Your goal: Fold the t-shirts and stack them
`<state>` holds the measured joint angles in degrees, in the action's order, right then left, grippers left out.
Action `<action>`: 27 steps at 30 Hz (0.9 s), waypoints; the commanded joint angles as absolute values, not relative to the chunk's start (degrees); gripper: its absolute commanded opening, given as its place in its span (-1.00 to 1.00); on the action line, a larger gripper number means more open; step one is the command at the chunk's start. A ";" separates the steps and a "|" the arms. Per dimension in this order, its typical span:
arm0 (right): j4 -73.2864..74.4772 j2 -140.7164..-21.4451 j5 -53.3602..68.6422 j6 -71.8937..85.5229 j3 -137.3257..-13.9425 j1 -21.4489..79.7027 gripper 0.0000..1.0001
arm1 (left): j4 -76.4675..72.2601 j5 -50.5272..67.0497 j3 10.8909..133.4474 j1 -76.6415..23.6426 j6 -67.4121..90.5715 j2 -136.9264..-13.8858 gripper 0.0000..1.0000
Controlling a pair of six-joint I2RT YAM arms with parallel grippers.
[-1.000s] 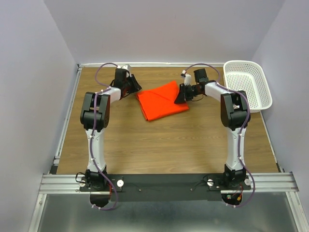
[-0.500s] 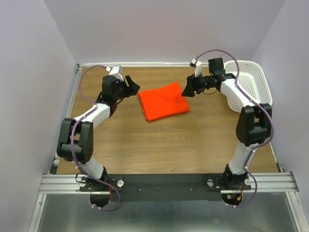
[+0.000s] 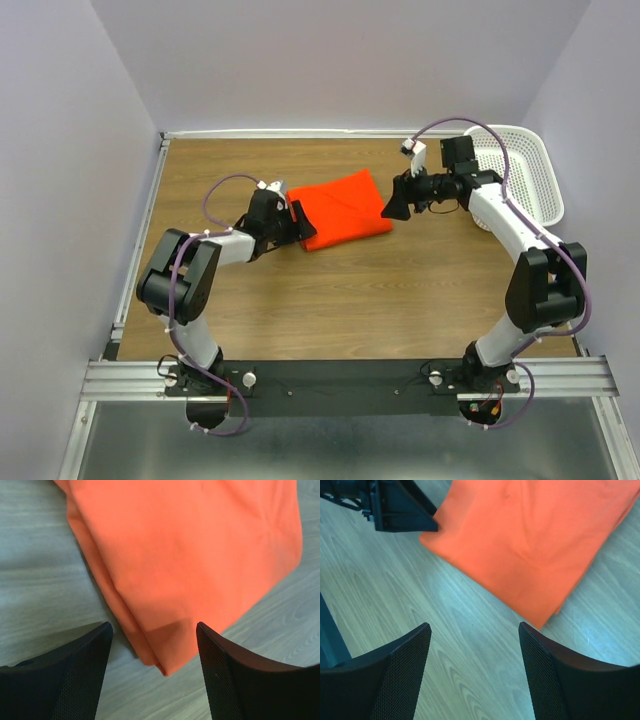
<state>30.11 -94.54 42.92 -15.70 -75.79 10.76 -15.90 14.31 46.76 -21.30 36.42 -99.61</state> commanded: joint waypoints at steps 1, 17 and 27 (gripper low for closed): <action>31.03 -92.72 43.68 -16.08 -73.74 10.46 0.56 | -13.10 11.34 49.48 -22.58 37.27 -103.35 0.49; 31.11 -90.00 45.70 -16.70 -73.65 8.44 0.57 | -2.66 15.01 52.72 -10.56 29.71 -102.65 -0.77; 31.20 -87.89 47.99 -17.49 -72.69 7.12 0.57 | 14.49 10.99 68.99 7.37 22.59 -109.85 -0.78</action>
